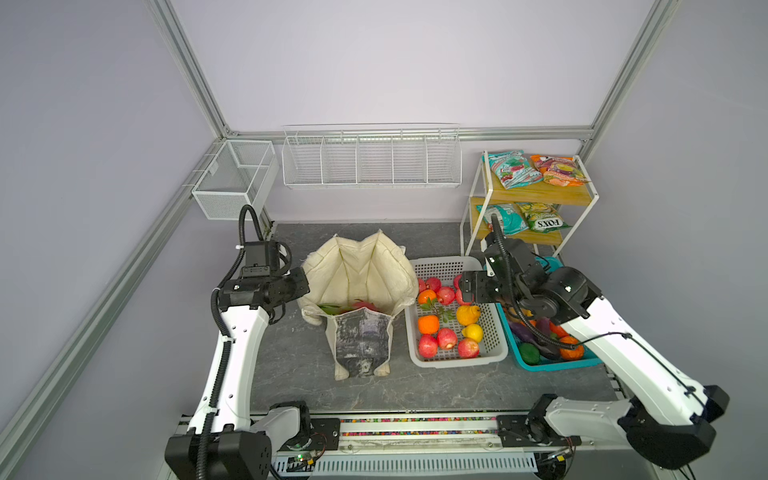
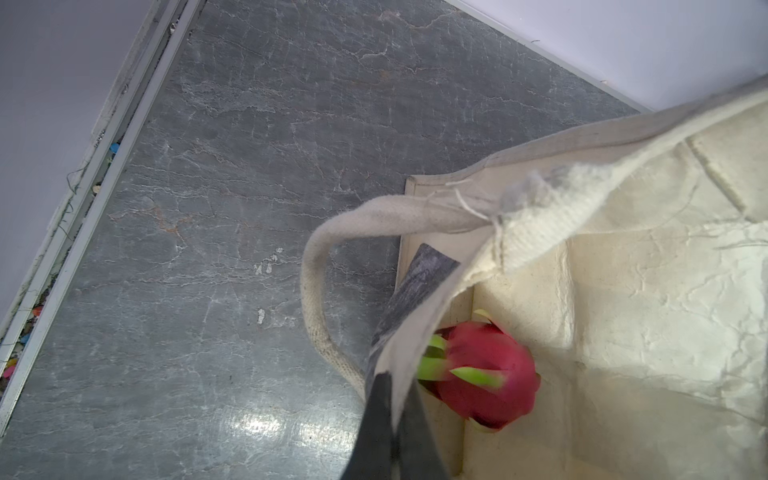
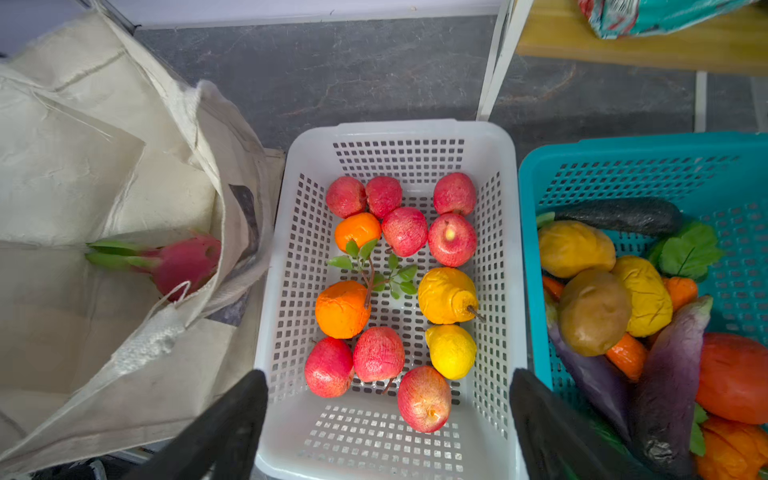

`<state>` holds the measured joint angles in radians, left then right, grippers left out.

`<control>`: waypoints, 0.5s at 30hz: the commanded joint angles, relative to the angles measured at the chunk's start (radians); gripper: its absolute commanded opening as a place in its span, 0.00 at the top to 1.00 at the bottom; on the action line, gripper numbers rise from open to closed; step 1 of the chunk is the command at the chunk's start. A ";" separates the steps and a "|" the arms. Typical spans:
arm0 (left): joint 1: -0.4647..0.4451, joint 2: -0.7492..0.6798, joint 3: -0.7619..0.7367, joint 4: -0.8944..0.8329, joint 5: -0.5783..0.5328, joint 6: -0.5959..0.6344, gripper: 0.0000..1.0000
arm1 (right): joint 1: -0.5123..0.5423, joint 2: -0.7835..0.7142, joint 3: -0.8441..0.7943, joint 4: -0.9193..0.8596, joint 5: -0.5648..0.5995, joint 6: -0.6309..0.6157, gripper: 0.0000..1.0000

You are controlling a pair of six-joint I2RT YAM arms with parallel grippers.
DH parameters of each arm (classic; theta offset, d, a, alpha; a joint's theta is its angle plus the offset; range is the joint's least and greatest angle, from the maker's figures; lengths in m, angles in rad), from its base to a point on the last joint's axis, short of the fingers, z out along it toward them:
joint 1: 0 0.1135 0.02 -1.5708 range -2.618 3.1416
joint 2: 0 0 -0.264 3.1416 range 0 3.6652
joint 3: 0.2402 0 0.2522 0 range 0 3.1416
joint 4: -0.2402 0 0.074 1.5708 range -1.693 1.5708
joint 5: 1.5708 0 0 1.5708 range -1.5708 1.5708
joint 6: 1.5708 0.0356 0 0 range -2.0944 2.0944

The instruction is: Place the food into the grocery bag and tie it

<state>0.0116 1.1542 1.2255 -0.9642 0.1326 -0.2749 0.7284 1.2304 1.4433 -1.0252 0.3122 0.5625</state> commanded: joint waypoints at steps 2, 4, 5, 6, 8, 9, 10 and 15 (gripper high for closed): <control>0.005 -0.002 0.011 -0.017 0.022 0.019 1.00 | -0.004 0.025 -0.078 0.042 -0.073 0.063 0.06; 0.005 -0.005 0.008 -0.011 0.034 0.019 1.00 | -0.004 0.050 -0.093 0.043 -0.100 0.063 0.05; 0.005 -0.006 0.008 -0.010 0.038 0.019 1.00 | -0.004 0.064 -0.100 0.049 -0.116 0.065 0.04; 0.005 -0.006 0.008 -0.010 0.042 0.020 1.00 | -0.003 0.075 -0.106 0.053 -0.125 0.065 0.04; 0.005 -0.002 0.012 -0.009 0.051 0.026 1.00 | -0.003 0.097 -0.121 0.060 -0.143 0.074 0.03; 0.005 0.002 0.014 -0.011 0.057 0.029 1.00 | -0.003 0.103 -0.132 0.076 -0.153 0.078 0.03; 0.005 0.003 0.013 -0.011 0.062 0.031 1.00 | -0.001 0.111 -0.148 0.105 -0.165 0.083 0.02; 0.005 0.002 0.006 -0.004 0.061 0.035 1.00 | 0.001 0.154 -0.166 0.095 -0.115 0.077 0.01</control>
<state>0.0132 1.1545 1.2255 -0.9588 0.1741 -0.2596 0.7280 1.3647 1.2877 -0.9436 0.1787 0.6216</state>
